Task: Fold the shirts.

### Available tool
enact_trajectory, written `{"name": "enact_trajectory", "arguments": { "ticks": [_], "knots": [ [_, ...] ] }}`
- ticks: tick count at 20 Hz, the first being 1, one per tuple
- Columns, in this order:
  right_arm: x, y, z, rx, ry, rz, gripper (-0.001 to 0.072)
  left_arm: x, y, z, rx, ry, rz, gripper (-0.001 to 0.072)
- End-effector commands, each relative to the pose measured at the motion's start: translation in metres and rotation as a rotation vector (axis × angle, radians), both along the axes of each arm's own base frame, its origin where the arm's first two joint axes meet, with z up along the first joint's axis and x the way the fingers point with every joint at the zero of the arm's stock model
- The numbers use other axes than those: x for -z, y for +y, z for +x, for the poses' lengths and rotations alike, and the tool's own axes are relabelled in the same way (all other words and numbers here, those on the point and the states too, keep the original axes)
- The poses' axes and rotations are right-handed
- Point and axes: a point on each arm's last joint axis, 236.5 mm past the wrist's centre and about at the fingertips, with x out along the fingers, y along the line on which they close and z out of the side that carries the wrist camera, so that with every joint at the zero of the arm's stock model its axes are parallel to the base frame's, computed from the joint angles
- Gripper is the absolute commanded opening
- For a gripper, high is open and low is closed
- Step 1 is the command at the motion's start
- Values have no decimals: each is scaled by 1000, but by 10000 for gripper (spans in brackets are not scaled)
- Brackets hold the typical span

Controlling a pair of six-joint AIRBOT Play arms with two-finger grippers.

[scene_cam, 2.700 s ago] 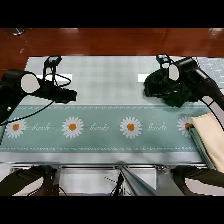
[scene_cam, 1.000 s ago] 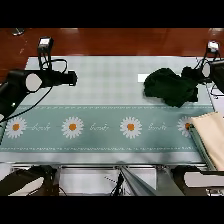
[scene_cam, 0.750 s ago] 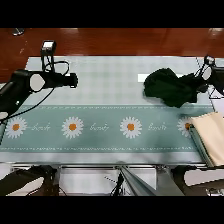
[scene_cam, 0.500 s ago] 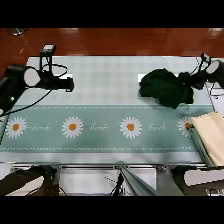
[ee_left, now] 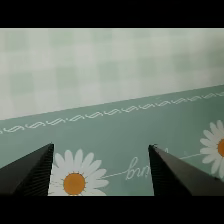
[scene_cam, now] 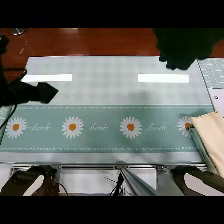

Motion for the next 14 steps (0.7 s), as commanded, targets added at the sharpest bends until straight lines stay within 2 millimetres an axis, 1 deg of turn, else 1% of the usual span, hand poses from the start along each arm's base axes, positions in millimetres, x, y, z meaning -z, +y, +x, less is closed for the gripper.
{"name": "enact_trajectory", "arguments": {
  "ticks": [1,2,3,4,5,7,8,9,11,12,14],
  "knots": [
    [-93,34,-67,-83,-224,-55,33,-12,-13,-43,41,-110,-80,703],
    [-101,43,-80,-110,-236,-61,33,-4,-13,-50,43,-103,-84,702],
    [-103,54,-93,-147,-234,-68,33,5,-14,-55,45,-90,-91,702],
    [-100,66,-104,-187,-218,-75,33,15,-16,-60,47,-71,-101,702],
    [-91,81,-114,-240,-183,-82,33,24,-17,-62,49,-48,-109,702],
    [-61,117,-130,-364,-77,-106,33,39,-20,-63,49,-10,-123,702],
    [-39,136,-136,-423,-10,-113,32,44,-21,-62,47,0,-124,702],
    [-10,157,-143,-481,76,-112,33,49,-20,-61,43,11,-124,702],
    [60,198,-154,-565,255,-104,33,59,-21,-62,42,38,-124,702],
    [100,217,-159,-588,334,-92,33,63,-22,-63,42,50,-127,702],
    [167,243,-158,-564,440,-30,33,69,-23,-64,43,70,-134,702]
  ]
}}
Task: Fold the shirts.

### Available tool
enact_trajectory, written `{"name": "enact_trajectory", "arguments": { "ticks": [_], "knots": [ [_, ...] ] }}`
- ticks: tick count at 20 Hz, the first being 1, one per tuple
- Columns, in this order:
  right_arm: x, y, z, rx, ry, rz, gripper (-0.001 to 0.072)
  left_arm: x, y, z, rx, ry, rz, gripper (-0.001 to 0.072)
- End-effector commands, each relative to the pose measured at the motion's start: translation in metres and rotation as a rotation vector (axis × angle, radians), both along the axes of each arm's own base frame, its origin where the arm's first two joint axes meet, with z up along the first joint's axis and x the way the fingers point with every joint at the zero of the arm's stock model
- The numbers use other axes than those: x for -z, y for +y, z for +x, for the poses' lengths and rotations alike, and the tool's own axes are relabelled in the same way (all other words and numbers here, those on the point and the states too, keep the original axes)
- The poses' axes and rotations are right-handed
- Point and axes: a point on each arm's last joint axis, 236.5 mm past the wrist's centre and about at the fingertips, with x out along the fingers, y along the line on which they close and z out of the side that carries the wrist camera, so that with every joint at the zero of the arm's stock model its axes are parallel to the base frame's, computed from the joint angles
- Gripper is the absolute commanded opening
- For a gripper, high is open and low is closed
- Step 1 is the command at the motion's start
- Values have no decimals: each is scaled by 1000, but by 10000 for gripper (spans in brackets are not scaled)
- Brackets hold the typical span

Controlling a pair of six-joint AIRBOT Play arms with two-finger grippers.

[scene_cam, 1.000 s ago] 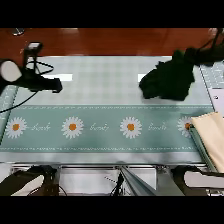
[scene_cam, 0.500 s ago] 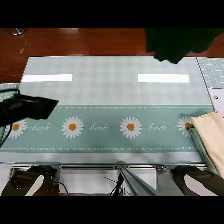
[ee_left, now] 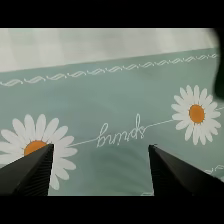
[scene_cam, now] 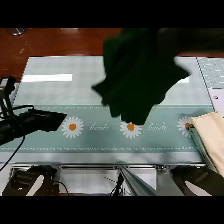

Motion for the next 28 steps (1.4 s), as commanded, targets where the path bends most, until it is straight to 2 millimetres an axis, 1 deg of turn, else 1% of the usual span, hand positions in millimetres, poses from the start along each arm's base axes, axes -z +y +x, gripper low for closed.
{"name": "enact_trajectory", "arguments": {
  "ticks": [1,3,4,5,6,8,9,10,11,12,13,14,15,16,17,18,19,20,21,22,23,24,25,26,28],
  "knots": [
    [117,48,-15,24,230,23,33,12,-4,-3,4,40,-19,702],
    [178,50,-8,123,348,40,32,20,-9,-5,12,69,-34,702],
    [207,49,-6,171,412,35,33,28,-12,-7,23,94,-34,702],
    [231,49,-6,203,469,21,33,37,-16,-10,36,123,-40,702],
    [251,53,-9,215,526,9,33,47,-23,-13,48,150,-53,702],
    [272,70,-17,194,620,35,33,68,-39,-16,77,194,-75,702],
    [277,76,-19,182,650,50,88,76,-47,-15,92,205,-73,702],
    [279,72,-14,196,667,60,440,84,-54,-13,111,211,-64,703],
    [277,60,-5,202,657,50,622,89,-59,-9,124,213,-54,703],
    [269,41,7,207,654,36,624,93,-61,-5,126,223,-47,703],
    [255,15,20,217,651,26,624,98,-61,-2,121,244,-41,703],
    [240,-15,32,230,634,16,623,103,-60,-1,118,266,-30,703],
    [225,-57,42,270,606,-4,623,110,-57,-2,127,282,-10,703],
    [216,-103,48,343,576,-34,622,117,-55,-7,146,306,15,703],
    [212,-155,45,436,558,-92,622,123,-53,-12,168,332,38,703],
    [215,-197,35,524,559,-138,621,129,-53,-17,183,359,51,702],
    [225,-229,18,603,577,-154,621,134,-52,-18,181,377,54,702],
    [240,-245,0,660,606,-133,621,141,-53,-16,173,394,50,702],
    [261,-247,-19,698,649,-78,621,146,-58,-15,173,408,31,702],
    [281,-238,-35,707,692,-16,621,148,-71,-14,188,427,-20,701],
    [301,-223,-52,691,732,41,621,146,-87,-13,213,432,-92,701],
    [316,-206,-65,666,770,86,621,141,-107,-8,255,402,-166,701],
    [330,-190,-78,640,808,121,621,136,-122,1,284,353,-224,701],
    [341,-179,-88,618,840,135,621,132,-132,9,294,314,-263,702],
    [355,-163,-103,580,877,127,621,128,-143,20,304,285,-318,701]
  ]
}}
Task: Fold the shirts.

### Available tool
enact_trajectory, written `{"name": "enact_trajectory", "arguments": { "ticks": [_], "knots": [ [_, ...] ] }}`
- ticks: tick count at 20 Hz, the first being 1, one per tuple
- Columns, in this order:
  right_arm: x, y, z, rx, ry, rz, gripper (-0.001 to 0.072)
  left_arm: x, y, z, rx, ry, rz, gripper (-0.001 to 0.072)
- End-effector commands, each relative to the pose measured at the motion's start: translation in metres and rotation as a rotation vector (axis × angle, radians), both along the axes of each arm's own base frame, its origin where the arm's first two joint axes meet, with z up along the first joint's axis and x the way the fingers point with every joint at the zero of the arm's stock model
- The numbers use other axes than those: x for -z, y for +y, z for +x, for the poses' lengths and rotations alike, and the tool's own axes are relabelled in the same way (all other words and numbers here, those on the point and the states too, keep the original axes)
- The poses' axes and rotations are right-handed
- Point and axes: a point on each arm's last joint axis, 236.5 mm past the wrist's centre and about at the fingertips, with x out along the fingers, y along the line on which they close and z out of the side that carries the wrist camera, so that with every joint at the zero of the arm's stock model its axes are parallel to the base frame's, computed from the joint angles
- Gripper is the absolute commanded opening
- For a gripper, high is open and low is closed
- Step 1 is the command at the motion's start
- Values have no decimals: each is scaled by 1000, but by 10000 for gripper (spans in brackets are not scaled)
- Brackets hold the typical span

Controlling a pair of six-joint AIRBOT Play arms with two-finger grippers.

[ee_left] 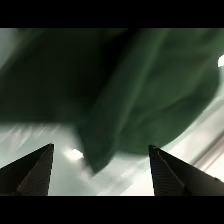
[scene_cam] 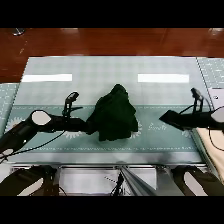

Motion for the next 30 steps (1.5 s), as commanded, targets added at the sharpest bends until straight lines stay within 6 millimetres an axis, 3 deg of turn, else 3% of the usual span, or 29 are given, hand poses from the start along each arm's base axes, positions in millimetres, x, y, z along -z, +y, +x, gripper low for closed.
{"name": "enact_trajectory", "arguments": {
  "ticks": [1,4,6,11,17,18,19,20,21,23,25,27,28,30],
  "knots": [
    [29,31,-33,-27,48,76,621,-12,-30,24,0,-69,-143,701],
    [33,45,-35,-59,49,67,620,-10,-41,20,74,-59,-158,672],
    [41,54,-33,-41,72,78,621,-10,-45,21,99,-58,-162,31],
    [56,106,-24,-95,95,168,620,-26,-45,35,100,-92,-186,22],
    [61,144,0,-171,109,182,590,-30,-47,30,116,-77,-202,22],
    [62,147,4,-179,112,180,485,-30,-47,30,116,-77,-202,22],
    [63,150,8,-190,108,178,288,-30,-47,30,116,-77,-202,22],
    [59,153,16,-224,78,176,23,-30,-47,30,116,-77,-202,22],
    [48,153,27,-271,36,165,32,-31,-45,33,113,-81,-204,22],
    [1,137,63,-354,-19,138,32,-59,-30,50,131,-123,-232,22],
    [-85,100,123,-331,-176,53,32,-123,-7,88,82,-214,-301,21],
    [-193,66,173,-264,-402,-40,32,-205,21,135,-22,-379,-327,21],
    [-246,53,184,-241,-507,-75,32,-248,33,152,-60,-473,-335,21],
    [-344,38,178,-236,-697,-141,32,-344,57,167,-102,-685,-342,21]
  ]
}}
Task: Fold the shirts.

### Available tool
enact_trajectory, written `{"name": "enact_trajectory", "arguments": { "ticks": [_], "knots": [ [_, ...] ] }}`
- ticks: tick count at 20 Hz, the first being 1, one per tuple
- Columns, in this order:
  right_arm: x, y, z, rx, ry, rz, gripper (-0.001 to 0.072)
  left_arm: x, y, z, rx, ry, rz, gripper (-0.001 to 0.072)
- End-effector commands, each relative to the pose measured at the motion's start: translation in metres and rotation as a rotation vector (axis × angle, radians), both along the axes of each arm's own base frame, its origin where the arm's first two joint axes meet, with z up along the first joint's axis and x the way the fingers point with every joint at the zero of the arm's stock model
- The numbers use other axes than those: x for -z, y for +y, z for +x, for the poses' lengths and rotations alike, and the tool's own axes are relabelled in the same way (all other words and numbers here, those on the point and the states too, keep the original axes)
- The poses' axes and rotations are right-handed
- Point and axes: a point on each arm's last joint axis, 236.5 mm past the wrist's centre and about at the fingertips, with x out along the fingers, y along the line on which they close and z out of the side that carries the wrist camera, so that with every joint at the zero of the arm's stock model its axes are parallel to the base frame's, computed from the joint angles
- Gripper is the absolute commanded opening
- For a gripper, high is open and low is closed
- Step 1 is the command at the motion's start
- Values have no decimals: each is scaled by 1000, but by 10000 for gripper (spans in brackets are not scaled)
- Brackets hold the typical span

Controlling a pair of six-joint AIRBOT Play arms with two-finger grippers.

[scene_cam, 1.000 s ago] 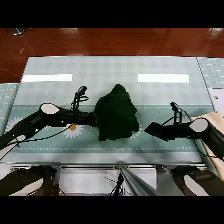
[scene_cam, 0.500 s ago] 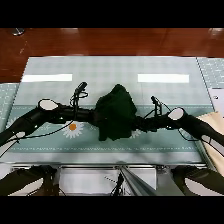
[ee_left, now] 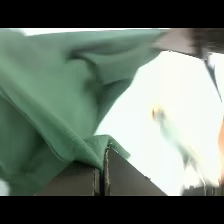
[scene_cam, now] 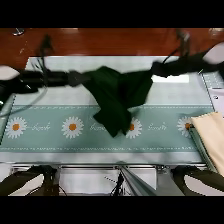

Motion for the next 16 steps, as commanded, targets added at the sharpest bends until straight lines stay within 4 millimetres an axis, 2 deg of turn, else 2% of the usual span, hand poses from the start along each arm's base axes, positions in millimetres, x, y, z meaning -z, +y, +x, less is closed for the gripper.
{"name": "enact_trajectory", "arguments": {
  "ticks": [1,2,3,4,7,9,11,13,14,16],
  "knots": [
    [-163,-46,-16,62,-303,-115,32,-154,47,16,-133,-283,-52,21],
    [-201,-53,-34,72,-387,-147,32,-196,59,10,-169,-364,-61,21],
    [-232,-57,-55,87,-467,-161,32,-228,70,1,-212,-423,-50,21],
    [-254,-62,-77,103,-531,-167,32,-251,84,-8,-276,-465,-10,21],
    [-296,-83,-151,175,-675,-223,32,-285,135,-40,-511,-542,197,21],
    [-309,-96,-199,221,-736,-254,32,-297,169,-72,-670,-585,330,21],
    [-311,-107,-242,262,-763,-270,32,-308,188,-107,-784,-625,412,21],
    [-300,-115,-272,294,-738,-280,31,-317,190,-140,-824,-673,453,21],
    [-285,-118,-283,300,-690,-288,32,-320,192,-154,-845,-691,475,21],
    [-238,-119,-298,270,-516,-318,32,-319,200,-166,-883,-697,512,21]
  ]
}}
